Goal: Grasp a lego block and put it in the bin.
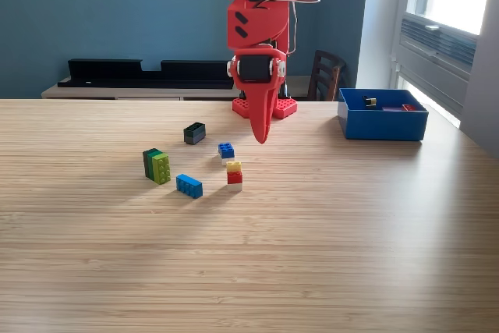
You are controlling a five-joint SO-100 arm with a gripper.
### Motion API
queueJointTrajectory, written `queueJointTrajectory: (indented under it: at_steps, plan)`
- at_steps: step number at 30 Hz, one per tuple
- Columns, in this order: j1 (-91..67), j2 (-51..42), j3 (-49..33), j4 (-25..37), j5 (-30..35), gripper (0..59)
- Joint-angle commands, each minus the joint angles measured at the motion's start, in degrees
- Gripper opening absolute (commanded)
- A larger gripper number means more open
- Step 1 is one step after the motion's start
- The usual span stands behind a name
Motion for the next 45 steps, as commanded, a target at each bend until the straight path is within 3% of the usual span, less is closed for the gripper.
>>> queueJointTrajectory:
  at_steps: [1,9,18,28,45]
  plan:
    - [0.4,4.9,-1.6,-0.1,3.5,0.1]
    - [1.1,4.9,-2.5,0.4,2.0,0.1]
    - [4.6,5.2,-4.8,8.4,7.3,0.1]
    - [7.7,5.8,1.3,9.2,9.0,0.1]
    - [11.7,5.2,-0.4,8.9,7.7,0.1]
